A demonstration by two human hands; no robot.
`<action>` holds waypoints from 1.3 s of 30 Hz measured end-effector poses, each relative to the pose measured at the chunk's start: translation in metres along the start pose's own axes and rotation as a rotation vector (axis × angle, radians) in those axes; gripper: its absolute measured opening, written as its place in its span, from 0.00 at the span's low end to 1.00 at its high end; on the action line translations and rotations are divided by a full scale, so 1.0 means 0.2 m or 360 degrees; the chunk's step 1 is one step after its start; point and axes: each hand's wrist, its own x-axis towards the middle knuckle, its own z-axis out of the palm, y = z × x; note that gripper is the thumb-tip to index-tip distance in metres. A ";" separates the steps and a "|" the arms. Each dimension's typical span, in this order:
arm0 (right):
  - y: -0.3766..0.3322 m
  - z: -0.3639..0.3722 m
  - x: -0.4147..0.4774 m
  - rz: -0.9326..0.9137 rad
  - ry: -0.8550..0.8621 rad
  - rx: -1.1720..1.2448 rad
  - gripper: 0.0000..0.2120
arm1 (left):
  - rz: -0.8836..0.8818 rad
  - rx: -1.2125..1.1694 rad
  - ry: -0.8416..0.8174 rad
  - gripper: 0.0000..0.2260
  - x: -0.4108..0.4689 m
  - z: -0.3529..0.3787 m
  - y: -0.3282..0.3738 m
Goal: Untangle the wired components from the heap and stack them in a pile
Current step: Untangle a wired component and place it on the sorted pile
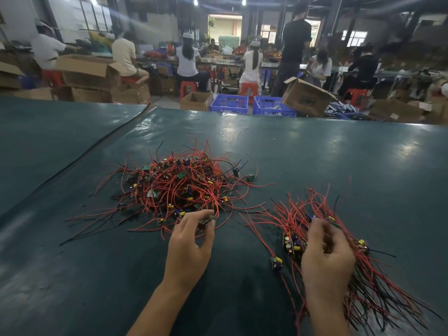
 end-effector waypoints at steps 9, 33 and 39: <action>0.02 0.03 -0.05 -0.0294 -0.0172 -0.0865 0.22 | 0.0546 0.0238 0.0221 0.10 -0.01 0.02 0.03; -0.05 0.19 -0.21 0.1015 -0.0744 0.0741 0.07 | 0.0753 0.0138 -0.0047 0.11 -0.05 0.07 0.10; -0.07 0.19 -0.22 0.0901 -0.0825 0.0791 0.07 | 0.0078 -0.0399 -0.0219 0.17 -0.06 0.07 0.09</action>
